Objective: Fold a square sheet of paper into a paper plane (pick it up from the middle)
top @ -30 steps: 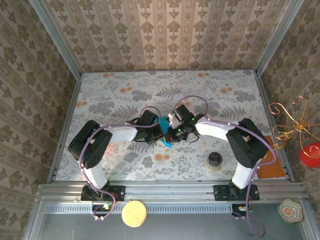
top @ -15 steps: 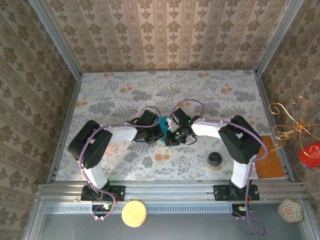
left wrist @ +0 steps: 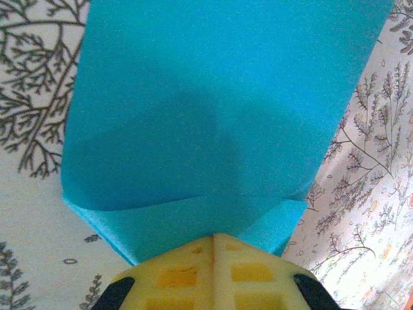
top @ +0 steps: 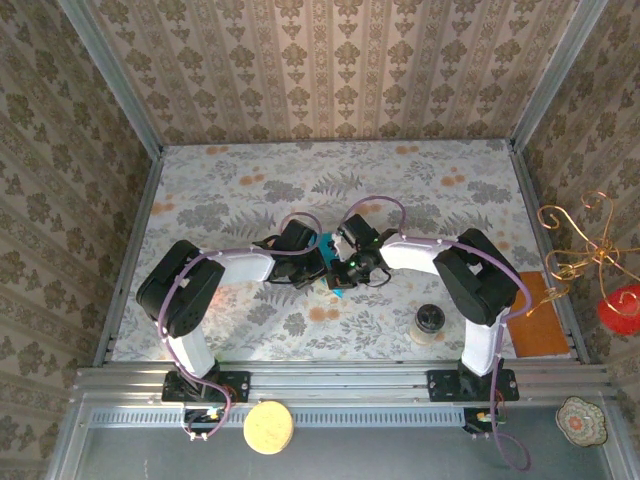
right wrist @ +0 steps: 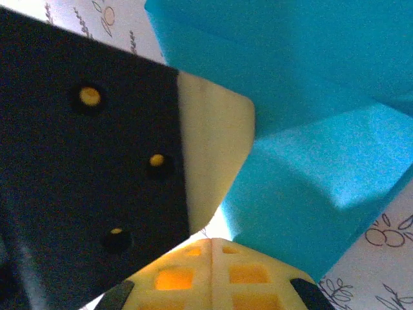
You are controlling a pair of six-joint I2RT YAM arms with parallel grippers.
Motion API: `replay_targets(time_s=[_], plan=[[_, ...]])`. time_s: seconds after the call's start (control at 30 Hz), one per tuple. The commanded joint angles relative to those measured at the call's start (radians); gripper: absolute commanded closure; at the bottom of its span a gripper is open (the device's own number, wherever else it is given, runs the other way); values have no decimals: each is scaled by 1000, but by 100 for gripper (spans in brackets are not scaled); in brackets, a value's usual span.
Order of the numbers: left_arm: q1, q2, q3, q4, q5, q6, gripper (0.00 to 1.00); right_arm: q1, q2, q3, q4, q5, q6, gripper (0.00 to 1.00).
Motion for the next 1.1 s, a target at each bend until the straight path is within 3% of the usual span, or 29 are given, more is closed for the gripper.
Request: replay_targets(time_s=[0.0,0.6,1.07], plan=[[4,42,-32,-98,-24,-12,92,2,6,26,-13,11,8,94],[12,42,-43,-107,-32,-11,94,-10,20,-49,-75,43,-33,95],[18,39,-40,-107,-23,-1,94,-19,-137,-167,-175,0,-57,93]])
